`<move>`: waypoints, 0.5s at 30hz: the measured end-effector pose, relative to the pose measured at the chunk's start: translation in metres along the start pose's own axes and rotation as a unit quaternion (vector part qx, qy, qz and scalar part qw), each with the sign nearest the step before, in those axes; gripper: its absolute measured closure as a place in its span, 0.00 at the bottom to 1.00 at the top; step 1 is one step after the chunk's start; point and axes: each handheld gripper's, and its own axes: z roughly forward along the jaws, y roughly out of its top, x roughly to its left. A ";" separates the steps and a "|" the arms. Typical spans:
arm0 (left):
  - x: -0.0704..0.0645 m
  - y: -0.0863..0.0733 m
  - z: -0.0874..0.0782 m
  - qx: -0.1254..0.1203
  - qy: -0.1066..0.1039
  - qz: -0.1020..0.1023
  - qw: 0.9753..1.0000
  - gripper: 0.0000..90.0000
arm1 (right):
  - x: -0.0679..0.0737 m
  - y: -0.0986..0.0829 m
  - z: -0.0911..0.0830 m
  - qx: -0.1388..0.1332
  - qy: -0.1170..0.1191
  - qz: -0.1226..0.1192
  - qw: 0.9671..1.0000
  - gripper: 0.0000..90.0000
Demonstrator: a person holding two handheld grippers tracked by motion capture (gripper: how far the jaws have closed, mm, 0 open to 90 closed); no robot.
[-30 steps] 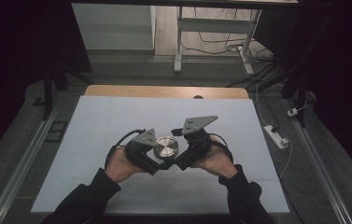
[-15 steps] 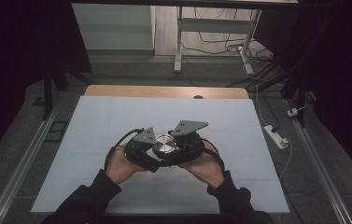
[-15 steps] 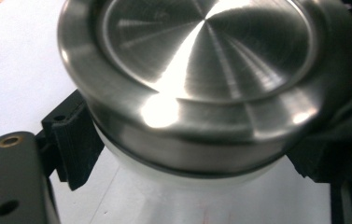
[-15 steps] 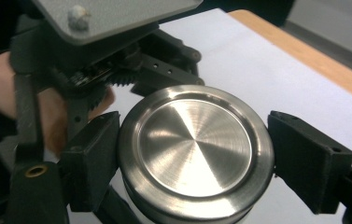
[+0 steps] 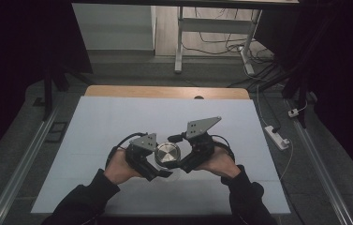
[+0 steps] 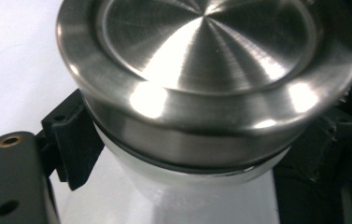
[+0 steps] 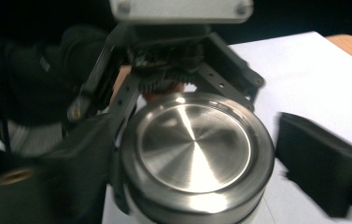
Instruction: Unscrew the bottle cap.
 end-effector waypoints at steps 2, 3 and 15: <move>0.002 -0.001 -0.002 0.001 0.028 -0.019 0.999 0.17 | 0.002 0.003 -0.002 0.006 -0.035 0.012 0.999 0.03; 0.003 -0.001 -0.003 0.001 0.042 -0.027 0.999 0.17 | 0.003 0.005 -0.001 0.007 -0.050 0.016 0.999 0.02; 0.000 0.000 0.000 0.014 0.074 -0.034 0.997 0.17 | 0.022 0.011 0.024 0.036 -0.185 0.028 0.982 0.22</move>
